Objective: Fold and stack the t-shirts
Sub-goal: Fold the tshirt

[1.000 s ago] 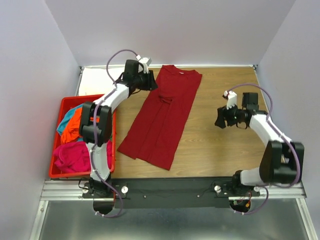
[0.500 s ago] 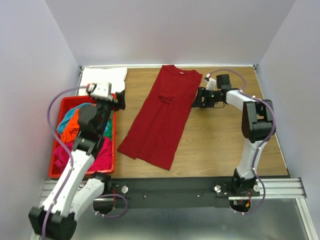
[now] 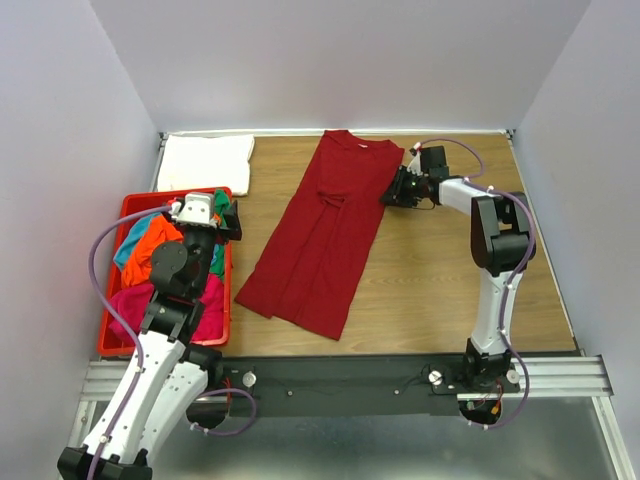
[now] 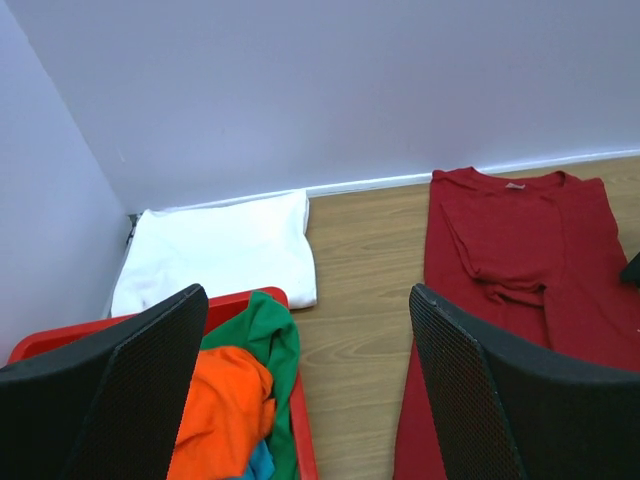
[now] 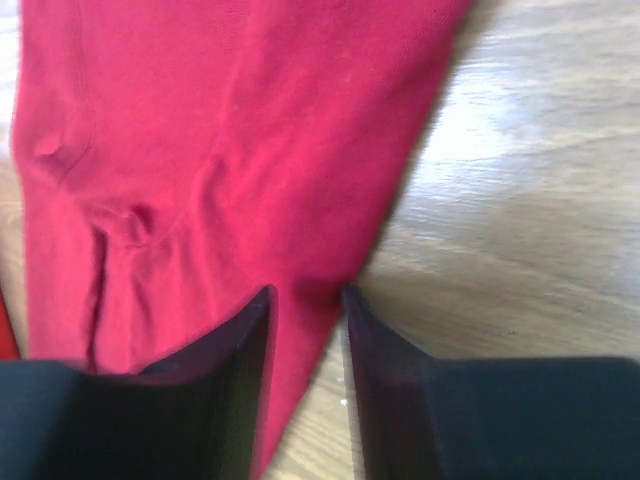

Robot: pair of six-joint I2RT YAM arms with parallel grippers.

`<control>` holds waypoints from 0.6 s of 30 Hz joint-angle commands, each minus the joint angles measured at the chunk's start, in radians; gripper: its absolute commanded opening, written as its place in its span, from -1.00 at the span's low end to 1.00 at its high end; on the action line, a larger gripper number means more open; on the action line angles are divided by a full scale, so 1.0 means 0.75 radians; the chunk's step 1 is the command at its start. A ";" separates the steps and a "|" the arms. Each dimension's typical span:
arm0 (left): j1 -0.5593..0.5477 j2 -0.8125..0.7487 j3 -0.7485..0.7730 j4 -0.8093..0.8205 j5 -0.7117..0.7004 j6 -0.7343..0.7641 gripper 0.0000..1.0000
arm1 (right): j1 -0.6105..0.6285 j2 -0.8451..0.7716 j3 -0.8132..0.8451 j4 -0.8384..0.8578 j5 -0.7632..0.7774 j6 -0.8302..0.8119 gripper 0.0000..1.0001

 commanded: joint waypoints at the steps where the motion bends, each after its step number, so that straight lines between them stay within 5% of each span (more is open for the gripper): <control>1: -0.008 -0.008 0.010 0.029 -0.038 0.027 0.78 | 0.013 0.070 -0.020 -0.014 0.158 0.047 -0.38; 5: -0.006 -0.006 0.010 0.031 -0.008 0.035 0.78 | 0.013 0.055 -0.050 -0.014 0.209 0.031 -0.84; 9: -0.006 -0.015 0.008 0.033 0.033 0.043 0.79 | -0.034 -0.008 -0.109 -0.027 0.185 -0.014 -0.98; 15: -0.008 -0.031 0.000 0.050 0.101 0.051 0.78 | -0.197 -0.116 -0.142 -0.155 0.160 -0.137 -0.95; 18: -0.008 -0.033 0.002 0.052 0.121 0.053 0.78 | -0.297 -0.139 -0.116 -0.239 0.160 -0.245 -0.69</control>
